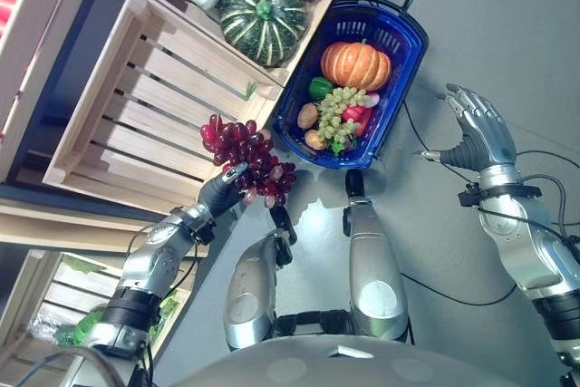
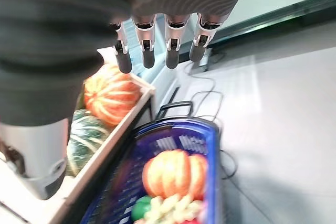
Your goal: Pick up fruits and vegetables into the basket
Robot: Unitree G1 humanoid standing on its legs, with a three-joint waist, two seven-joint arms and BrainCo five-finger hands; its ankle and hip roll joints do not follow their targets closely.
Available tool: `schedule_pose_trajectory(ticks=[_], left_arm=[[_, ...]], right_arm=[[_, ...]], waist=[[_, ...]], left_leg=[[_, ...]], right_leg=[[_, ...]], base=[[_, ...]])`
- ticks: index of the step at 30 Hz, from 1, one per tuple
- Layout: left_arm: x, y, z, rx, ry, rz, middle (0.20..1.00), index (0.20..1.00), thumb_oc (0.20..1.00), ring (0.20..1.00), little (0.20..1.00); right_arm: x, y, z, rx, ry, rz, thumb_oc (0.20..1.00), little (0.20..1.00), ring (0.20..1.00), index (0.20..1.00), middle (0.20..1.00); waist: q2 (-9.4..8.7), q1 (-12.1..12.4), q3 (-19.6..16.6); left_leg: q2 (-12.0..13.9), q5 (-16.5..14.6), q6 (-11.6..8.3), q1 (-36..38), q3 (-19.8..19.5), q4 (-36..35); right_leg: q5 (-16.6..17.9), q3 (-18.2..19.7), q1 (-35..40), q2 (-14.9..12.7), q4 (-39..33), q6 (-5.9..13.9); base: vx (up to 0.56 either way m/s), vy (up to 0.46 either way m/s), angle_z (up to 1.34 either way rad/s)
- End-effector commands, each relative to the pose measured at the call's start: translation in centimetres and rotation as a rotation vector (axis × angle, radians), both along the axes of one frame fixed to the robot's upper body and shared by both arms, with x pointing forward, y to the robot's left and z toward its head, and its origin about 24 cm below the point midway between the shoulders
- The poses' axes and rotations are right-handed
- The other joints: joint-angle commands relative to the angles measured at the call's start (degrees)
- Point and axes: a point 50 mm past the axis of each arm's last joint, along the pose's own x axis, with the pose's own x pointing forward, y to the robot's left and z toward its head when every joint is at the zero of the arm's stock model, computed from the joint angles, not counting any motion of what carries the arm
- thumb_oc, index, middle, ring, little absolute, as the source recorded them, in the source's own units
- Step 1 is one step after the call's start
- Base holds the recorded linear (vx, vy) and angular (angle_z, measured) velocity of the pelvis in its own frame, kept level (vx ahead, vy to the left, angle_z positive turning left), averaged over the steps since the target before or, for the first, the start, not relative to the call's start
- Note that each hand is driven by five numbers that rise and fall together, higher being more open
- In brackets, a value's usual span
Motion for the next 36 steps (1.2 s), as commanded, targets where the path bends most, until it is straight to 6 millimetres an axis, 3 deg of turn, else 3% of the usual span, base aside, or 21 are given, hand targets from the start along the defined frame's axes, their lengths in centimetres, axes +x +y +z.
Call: schedule_pose_trajectory(ticks=[1,4,7,13,16,20,27,33,36], left_arm=[[-0.6,2.6,4.2,0.222,-0.291,0.060,0.200,0.200,0.200,0.200,0.200],[-0.9,3.4,7.0,0.507,-0.551,0.135,0.200,0.200,0.200,0.200,0.200],[-1.6,3.9,9.4,0.638,-0.748,0.175,0.200,0.200,0.200,0.200,0.200],[-2.6,3.2,11.2,0.714,-0.956,0.260,0.200,0.200,0.200,0.200,0.200],[-2.7,2.7,11.7,0.746,-1.028,0.311,0.200,0.200,0.200,0.200,0.200],[-2.5,2.2,12.1,0.798,-1.105,0.397,0.200,0.200,0.200,0.200,0.200],[-1.7,2.1,12.5,0.867,-1.108,0.565,0.200,0.200,0.200,0.200,0.200],[-1.8,1.3,14.1,0.903,-1.295,0.785,0.200,0.200,0.200,0.200,0.200],[-1.6,0.8,14.6,0.972,-1.392,0.851,0.200,0.200,0.200,0.200,0.200]], right_arm=[[-0.4,2.0,-2.2,0.559,0.286,0.160,1.000,1.000,1.000,1.000,1.000],[-1.2,3.5,-3.4,0.918,0.421,0.315,1.000,1.000,1.000,1.000,1.000],[-2.6,5.3,-4.5,1.280,0.573,0.462,1.000,1.000,1.000,1.000,1.000],[-4.8,9.5,-7.2,1.638,0.802,0.555,1.000,1.000,1.000,1.000,1.000],[-5.0,11.0,-6.5,1.786,0.752,0.651,1.000,1.000,1.000,1.000,1.000],[-4.9,11.5,-5.4,1.819,0.625,0.714,1.000,1.000,1.000,1.000,1.000],[-4.6,11.1,-1.1,1.588,0.302,0.807,1.000,1.000,1.000,1.000,1.000],[-5.0,13.2,1.1,1.589,0.377,1.044,1.000,1.000,1.000,1.000,1.000],[-4.7,13.9,1.6,1.559,0.368,1.046,1.000,1.000,1.000,1.000,1.000]], waist=[[-3.56,1.8,-5.2],[-4.88,3.2,-6.2],[-5.84,4.1,-7.6],[-6.18,4.8,-9.4],[-6.21,5.1,-10.1],[-6.21,5.1,-10.9],[-5.71,4.0,-11.3],[-5.72,4.6,-11.2],[-6.02,5.2,-11.3]], left_leg=[[-1.4,-5.4,3.13,-2.8,-2.6,5.2],[-1.1,-5.2,2.92,-2.5,-3.5,5.3],[-0.7,-4.8,2.70,-1.4,-3.7,4.2],[-0.7,-3.7,2.46,0.8,-3.7,1.7],[-0.7,-3.5,2.47,1.7,-3.8,0.9],[-0.8,-3.3,2.37,2.1,-3.9,0.3],[-1.0,-3.4,2.12,3.3,-3.9,-0.7],[-1.1,-3.8,1.79,3.5,-4.2,-0.8],[-1.0,-3.7,1.51,3.7,-4.4,-0.9]], right_leg=[[-3.7,-0.4,6.2,-3.7,-3.4,5.23],[-3.5,-1.6,7.7,-3.5,-4.3,5.11],[-3.1,-2.6,9.5,-3.2,-5.8,5.35],[-2.3,-3.0,11.6,-3.1,-7.9,5.79],[-2.3,-3.2,12.6,-3.1,-8.6,5.94],[-2.1,-3.3,13.0,-3.2,-9.2,6.19],[-2.1,-2.4,13.6,-3.4,-9.9,6.70],[-2.5,-2.4,14.1,-3.8,-10.1,7.03],[-2.4,-2.9,14.5,-4.0,-10.3,7.29]], base=[[0.01,-0.185,0.28],[0.02,-0.179,0.26],[0.05,-0.136,0.16],[0.02,-0.028,0.06],[0.03,-0.015,0.05],[0.02,0.000,0.04],[0.00,0.037,0.00],[-0.01,0.012,-0.02],[-0.02,-0.057,0.02]])
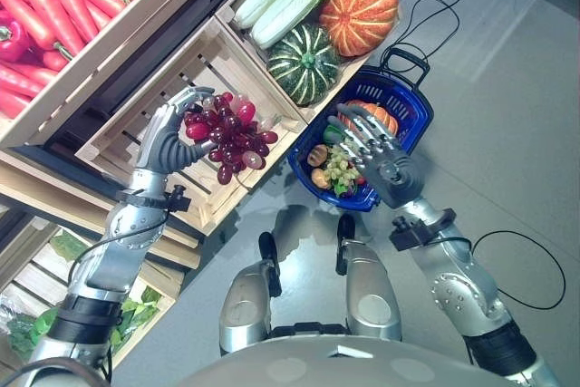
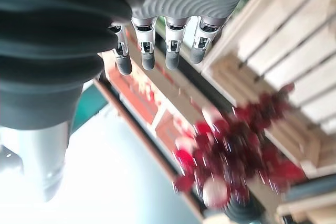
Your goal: Pick up fruits and vegetables into the basket
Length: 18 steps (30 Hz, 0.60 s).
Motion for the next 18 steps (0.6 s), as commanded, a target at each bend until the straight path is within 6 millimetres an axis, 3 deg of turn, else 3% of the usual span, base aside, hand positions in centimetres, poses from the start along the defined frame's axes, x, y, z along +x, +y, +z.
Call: schedule_pose_trajectory(ticks=[1,9,18], left_arm=[[-1.0,-1.8,4.1,0.093,-0.339,0.010,0.200,0.200,0.200,0.200,0.200],[-0.3,-1.7,4.7,0.408,-0.506,0.189,0.200,0.200,0.200,0.200,0.200],[0.1,-3.1,5.0,0.531,-0.641,0.204,0.200,0.200,0.200,0.200,0.200]], right_arm=[[-0.4,1.5,2.6,0.047,-0.119,0.055,1.000,1.000,1.000,1.000,1.000],[0.6,0.5,3.0,-0.169,-0.180,-0.109,1.000,1.000,1.000,1.000,1.000],[1.6,0.9,3.0,-0.274,-0.155,-0.217,1.000,1.000,1.000,1.000,1.000]], waist=[[-2.29,0.5,-2.5],[-3.23,-0.2,-3.2],[-3.64,-0.6,-4.0]], left_leg=[[-1.0,-5.3,2.02,0.1,-0.2,3.1],[-0.6,-5.7,1.66,1.2,0.3,2.9],[-0.7,-6.4,1.77,2.6,0.4,2.4]], right_leg=[[-2.2,1.8,7.9,-3.8,-6.6,7.47],[-2.0,1.8,8.9,-3.8,-7.2,8.01],[-1.9,2.6,10.0,-3.6,-7.6,8.37]], base=[[0.00,-0.058,0.05],[0.01,-0.019,0.03],[0.00,0.000,0.00]])
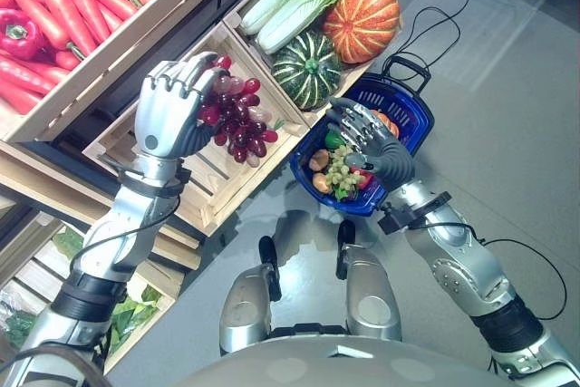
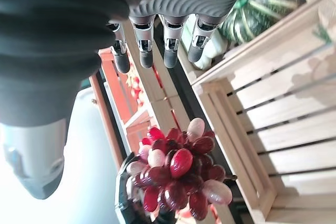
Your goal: Pick up fruits and vegetables into the basket
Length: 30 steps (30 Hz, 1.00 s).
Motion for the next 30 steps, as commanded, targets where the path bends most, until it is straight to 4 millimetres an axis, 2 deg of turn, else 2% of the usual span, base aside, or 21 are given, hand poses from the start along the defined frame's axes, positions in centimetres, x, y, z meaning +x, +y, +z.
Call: schedule_pose_trajectory(ticks=[1,11,16,22,30], left_arm=[[-0.7,-1.2,3.0,0.099,-0.236,-0.054,0.200,0.200,0.200,0.200,0.200],[-0.3,-3.5,3.1,0.246,-0.298,-0.110,0.200,0.200,0.200,0.200,0.200],[-0.1,-4.5,3.2,0.278,-0.325,-0.152,0.200,0.200,0.200,0.200,0.200],[0.1,-6.1,2.7,0.327,-0.322,-0.220,0.200,0.200,0.200,0.200,0.200],[0.4,-7.8,2.3,0.368,-0.300,-0.275,0.200,0.200,0.200,0.200,0.200]], right_arm=[[-0.2,1.7,1.9,0.056,-0.070,0.018,1.000,1.000,1.000,1.000,1.000],[0.9,1.2,0.8,0.022,-0.061,-0.055,1.000,1.000,1.000,1.000,1.000],[1.5,1.5,-0.4,0.006,-0.009,-0.028,1.000,1.000,1.000,1.000,1.000],[2.0,1.8,-2.7,0.025,0.105,0.009,1.000,1.000,1.000,1.000,1.000],[1.8,2.6,-4.5,0.072,0.201,0.132,1.000,1.000,1.000,1.000,1.000]], waist=[[-3.34,-0.5,-3.1],[-3.57,-1.1,-4.4],[-3.37,-1.1,-5.5],[-3.35,-1.0,-7.2],[-3.39,-1.3,-8.5]], left_leg=[[-0.5,-6.9,1.74,1.4,0.6,2.5],[-0.3,-7.4,1.82,2.6,0.7,2.2],[-0.4,-7.5,1.85,3.4,0.5,1.6],[-0.3,-7.7,1.80,4.6,0.2,0.9],[-0.2,-7.7,1.92,6.0,0.3,-0.2]], right_leg=[[-2.0,3.3,8.5,-3.5,-7.4,8.43],[-1.8,3.9,9.3,-3.4,-7.7,8.71],[-1.9,4.1,10.0,-3.4,-8.0,8.76],[-1.9,3.9,11.1,-3.6,-8.5,8.97],[-1.9,3.8,11.9,-3.5,-9.0,9.29]], base=[[0.00,0.000,0.00],[0.02,0.001,-0.01],[0.02,0.005,0.00],[0.04,0.003,0.03],[0.01,0.003,0.02]])
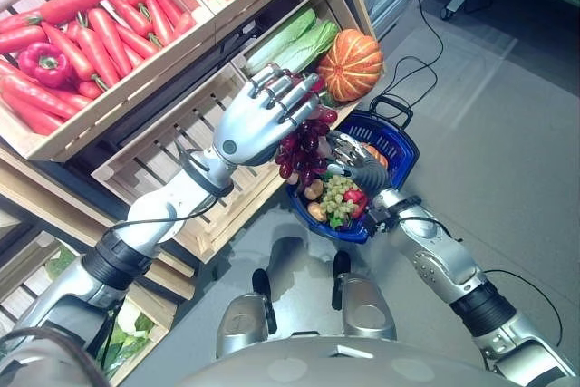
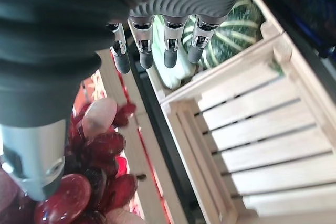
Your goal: Pick up fruits and vegetables into the basket
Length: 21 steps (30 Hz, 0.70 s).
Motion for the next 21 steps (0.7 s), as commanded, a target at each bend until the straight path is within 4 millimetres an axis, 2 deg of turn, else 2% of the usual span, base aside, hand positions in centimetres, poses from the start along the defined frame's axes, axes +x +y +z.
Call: schedule_pose_trajectory(ticks=[1,9,21], left_arm=[[0.2,-1.0,2.0,0.002,-0.111,-0.041,0.200,0.200,0.200,0.200,0.200],[0.7,-2.5,1.2,0.051,-0.067,-0.046,0.200,0.200,0.200,0.200,0.200],[1.0,-3.6,0.0,0.089,-0.014,-0.024,0.200,0.200,0.200,0.200,0.200]], right_arm=[[0.0,2.5,1.8,0.156,-0.077,0.108,1.000,1.000,1.000,1.000,1.000],[0.1,3.2,0.5,0.183,-0.017,0.139,1.000,1.000,1.000,1.000,1.000],[0.4,4.1,0.8,0.232,-0.033,0.169,1.000,1.000,1.000,1.000,1.000]], waist=[[-1.95,-0.9,-2.5],[-1.93,-1.2,-3.2],[-1.85,-1.3,-3.5]], left_leg=[[-0.2,-7.6,1.81,0.5,0.5,3.5],[-0.3,-7.8,1.97,1.6,0.7,2.7],[-0.2,-8.1,2.19,2.4,0.8,2.4]], right_leg=[[-2.5,4.2,5.7,-4.1,-5.0,8.60],[-2.6,4.3,6.3,-4.0,-5.4,8.87],[-2.7,4.3,6.8,-4.1,-5.6,9.19]], base=[[0.00,0.000,0.00],[0.00,0.000,0.00],[0.00,0.000,0.00]])
